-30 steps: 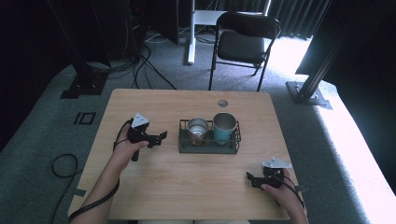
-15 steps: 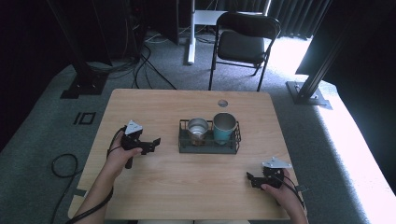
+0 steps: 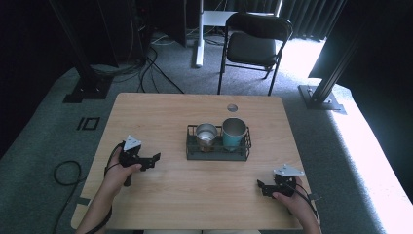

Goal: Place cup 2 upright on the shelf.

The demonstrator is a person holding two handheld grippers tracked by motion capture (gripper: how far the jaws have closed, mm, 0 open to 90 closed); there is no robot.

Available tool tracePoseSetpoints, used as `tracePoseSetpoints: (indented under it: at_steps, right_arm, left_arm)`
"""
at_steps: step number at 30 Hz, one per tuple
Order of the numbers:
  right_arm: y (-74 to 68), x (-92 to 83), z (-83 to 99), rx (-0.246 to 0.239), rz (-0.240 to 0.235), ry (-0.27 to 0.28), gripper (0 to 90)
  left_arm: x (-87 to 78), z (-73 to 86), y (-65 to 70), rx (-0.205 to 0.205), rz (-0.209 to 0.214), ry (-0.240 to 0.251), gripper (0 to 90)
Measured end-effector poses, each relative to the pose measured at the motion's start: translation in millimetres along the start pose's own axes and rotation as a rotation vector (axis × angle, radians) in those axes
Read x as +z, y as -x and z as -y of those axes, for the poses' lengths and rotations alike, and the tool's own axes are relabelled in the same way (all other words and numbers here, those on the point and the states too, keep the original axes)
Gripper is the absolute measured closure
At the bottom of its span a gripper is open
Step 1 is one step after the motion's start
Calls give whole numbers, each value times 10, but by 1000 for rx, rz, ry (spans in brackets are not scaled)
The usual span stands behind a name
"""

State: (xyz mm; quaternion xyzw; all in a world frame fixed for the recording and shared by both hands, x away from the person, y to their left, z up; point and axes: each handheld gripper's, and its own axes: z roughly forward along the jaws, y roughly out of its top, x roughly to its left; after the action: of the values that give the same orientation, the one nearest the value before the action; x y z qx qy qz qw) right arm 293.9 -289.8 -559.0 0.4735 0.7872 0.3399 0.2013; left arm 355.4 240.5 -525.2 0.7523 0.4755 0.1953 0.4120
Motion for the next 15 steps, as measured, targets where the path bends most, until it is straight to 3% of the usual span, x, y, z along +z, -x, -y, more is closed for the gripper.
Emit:
tracePoseSetpoints:
  at_steps: [8,15]
  right_arm:
    - [0,0,0,0,0,0,122]
    - [-1,0,0,1,0,0,122]
  left_arm:
    - [-95,184,-36,-40,-39,-6,47]
    - [-172,326,-46,-43,-69,-24,47]
